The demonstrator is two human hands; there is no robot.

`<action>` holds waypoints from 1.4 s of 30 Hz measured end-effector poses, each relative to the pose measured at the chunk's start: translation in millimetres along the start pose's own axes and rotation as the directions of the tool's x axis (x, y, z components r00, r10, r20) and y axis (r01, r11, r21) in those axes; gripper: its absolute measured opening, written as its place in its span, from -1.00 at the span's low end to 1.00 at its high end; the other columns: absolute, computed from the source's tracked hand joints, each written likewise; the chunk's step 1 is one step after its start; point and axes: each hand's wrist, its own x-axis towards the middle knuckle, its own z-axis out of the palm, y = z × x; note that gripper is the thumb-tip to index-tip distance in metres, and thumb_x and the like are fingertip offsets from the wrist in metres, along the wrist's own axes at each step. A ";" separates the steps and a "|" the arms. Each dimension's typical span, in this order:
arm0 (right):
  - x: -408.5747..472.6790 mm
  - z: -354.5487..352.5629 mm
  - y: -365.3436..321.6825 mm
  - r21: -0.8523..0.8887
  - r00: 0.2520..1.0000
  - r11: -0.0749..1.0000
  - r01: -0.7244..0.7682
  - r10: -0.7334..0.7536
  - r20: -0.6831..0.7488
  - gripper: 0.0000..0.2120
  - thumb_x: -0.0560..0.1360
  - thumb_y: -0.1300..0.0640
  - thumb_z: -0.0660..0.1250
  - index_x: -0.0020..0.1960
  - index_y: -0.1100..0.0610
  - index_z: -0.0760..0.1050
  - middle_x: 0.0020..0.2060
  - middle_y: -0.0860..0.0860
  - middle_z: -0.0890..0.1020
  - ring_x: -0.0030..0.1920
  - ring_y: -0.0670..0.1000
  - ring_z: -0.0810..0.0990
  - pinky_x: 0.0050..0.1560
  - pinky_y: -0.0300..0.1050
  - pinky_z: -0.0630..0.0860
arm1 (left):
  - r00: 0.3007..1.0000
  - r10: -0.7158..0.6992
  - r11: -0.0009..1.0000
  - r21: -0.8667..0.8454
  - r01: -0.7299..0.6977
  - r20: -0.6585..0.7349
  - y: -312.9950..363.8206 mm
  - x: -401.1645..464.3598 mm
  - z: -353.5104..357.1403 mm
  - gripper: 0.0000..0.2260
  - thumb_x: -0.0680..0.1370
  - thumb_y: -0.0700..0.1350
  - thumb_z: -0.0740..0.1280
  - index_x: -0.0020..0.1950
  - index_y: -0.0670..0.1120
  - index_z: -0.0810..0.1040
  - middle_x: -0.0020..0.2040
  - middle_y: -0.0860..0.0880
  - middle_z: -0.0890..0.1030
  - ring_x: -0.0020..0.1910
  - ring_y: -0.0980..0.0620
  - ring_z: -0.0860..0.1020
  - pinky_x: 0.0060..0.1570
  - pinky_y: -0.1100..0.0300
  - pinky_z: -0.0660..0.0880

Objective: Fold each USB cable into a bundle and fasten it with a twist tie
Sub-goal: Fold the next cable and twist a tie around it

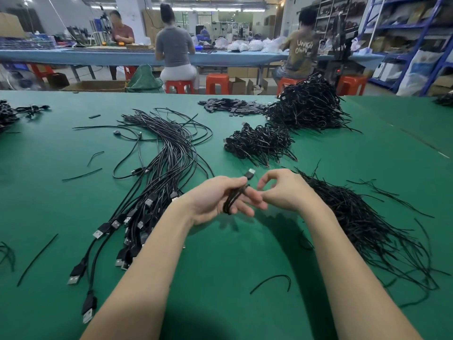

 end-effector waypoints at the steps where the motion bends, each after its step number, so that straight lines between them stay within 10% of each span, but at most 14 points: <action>1: 1.7 1.6 -3.6 0.220 1.000 0.975 0.005 -0.002 -0.015 -0.82 0.46 -0.08 0.48 -0.05 -0.02 0.57 -0.32 -0.08 0.57 -0.42 -0.13 0.43 -0.38 -0.18 0.33 | 1.000 -0.019 0.993 0.113 0.021 -0.018 -2.8 2.3 1.1 -0.55 0.71 -0.04 0.07 -0.08 -0.20 0.69 -0.01 -0.17 0.72 -0.40 0.09 0.62 -0.49 0.38 0.39; 6: -4.5 1.8 -27.0 0.805 0.988 0.588 -0.073 -0.068 0.140 -0.79 0.61 0.38 0.18 0.00 0.09 0.44 -0.21 0.02 0.60 -0.47 -0.10 0.42 -0.53 -0.31 0.29 | 0.942 0.062 0.976 0.218 0.012 -0.329 -17.8 17.8 12.3 -0.62 0.71 0.03 0.09 -0.07 -0.14 0.59 -0.32 -0.02 0.69 -0.52 0.11 0.46 -0.48 0.23 0.34; 9: -12.2 8.5 -35.5 0.786 0.937 0.618 0.023 -0.287 0.198 -0.71 0.61 0.41 0.13 -0.08 0.07 0.47 -0.19 -0.03 0.58 -0.46 -0.13 0.41 -0.50 -0.32 0.29 | 0.864 0.155 0.981 -0.027 -0.191 -0.479 -14.9 24.2 14.9 -0.66 0.72 -0.08 0.07 -0.09 -0.13 0.57 -0.40 0.02 0.61 -0.45 0.13 0.53 -0.26 0.17 0.45; 14: -15.6 15.3 -35.6 0.667 0.867 0.745 0.003 -0.335 0.370 -0.71 0.64 0.33 0.13 -0.13 0.05 0.49 -0.23 -0.04 0.53 -0.42 -0.08 0.39 -0.46 -0.29 0.30 | 0.900 0.043 0.846 -0.464 -0.263 -0.433 -4.9 18.6 3.7 -0.55 0.73 -0.02 -0.06 0.17 -0.25 0.55 0.19 -0.17 0.64 0.24 -0.12 0.56 0.34 -0.01 0.40; 19: -15.6 10.3 -24.5 0.497 0.887 0.866 -0.053 -0.188 0.422 -0.65 0.64 0.29 0.10 -0.18 0.03 0.54 -0.37 -0.03 0.46 -0.52 -0.11 0.25 -0.55 -0.32 0.15 | 0.887 0.121 0.749 -0.545 -0.377 -0.446 -1.2 18.8 13.4 -0.56 0.74 -0.05 -0.06 0.05 -0.26 0.54 0.02 -0.18 0.67 -0.04 -0.03 0.66 0.00 0.18 0.59; 27: -10.3 16.7 -22.5 0.540 0.885 0.839 -0.059 -0.206 0.417 -0.65 0.59 0.34 0.07 -0.23 0.03 0.47 -0.38 -0.05 0.43 -0.51 -0.12 0.20 -0.54 -0.29 0.07 | 0.846 0.197 0.957 -0.093 -0.277 -0.495 -7.7 26.0 24.5 -0.63 0.72 -0.04 0.05 -0.14 -0.11 0.53 -0.11 -0.05 0.70 -0.20 0.05 0.63 -0.36 0.23 0.50; 35: -6.9 4.7 2.3 0.688 0.839 0.715 -0.124 -0.294 0.458 -0.69 0.59 0.33 0.23 -0.23 0.04 0.55 -0.21 0.02 0.60 -0.36 -0.07 0.45 -0.36 -0.28 0.34 | 0.861 0.162 0.782 -0.470 -0.409 -0.482 0.0 19.8 12.8 -0.68 0.73 -0.10 0.02 -0.21 -0.07 0.33 -0.40 0.03 0.39 -0.44 0.07 0.43 -0.32 0.27 0.41; 39: -1.4 6.4 1.0 0.773 0.963 0.627 -0.098 -0.136 0.233 -0.95 0.64 0.13 0.33 0.06 0.07 0.57 0.05 0.06 0.70 -0.12 0.03 0.70 -0.09 -0.09 0.63 | 0.957 0.177 0.737 -0.613 -0.283 -0.229 1.2 9.6 8.9 -0.69 0.70 -0.09 0.04 -0.24 -0.04 0.30 -0.40 0.07 0.21 -0.49 0.13 0.21 -0.47 0.30 0.20; 42: 0.1 8.7 -1.7 0.803 0.960 0.595 -0.024 -0.211 0.185 -0.74 0.64 -0.01 0.32 0.25 0.07 0.60 0.06 0.00 0.70 -0.08 0.00 0.65 -0.10 -0.13 0.59 | 0.979 0.199 0.771 -0.609 -0.188 -0.050 0.4 3.3 10.5 -0.69 0.69 -0.07 0.07 -0.26 -0.04 0.33 -0.39 0.07 0.22 -0.50 0.14 0.24 -0.43 0.30 0.19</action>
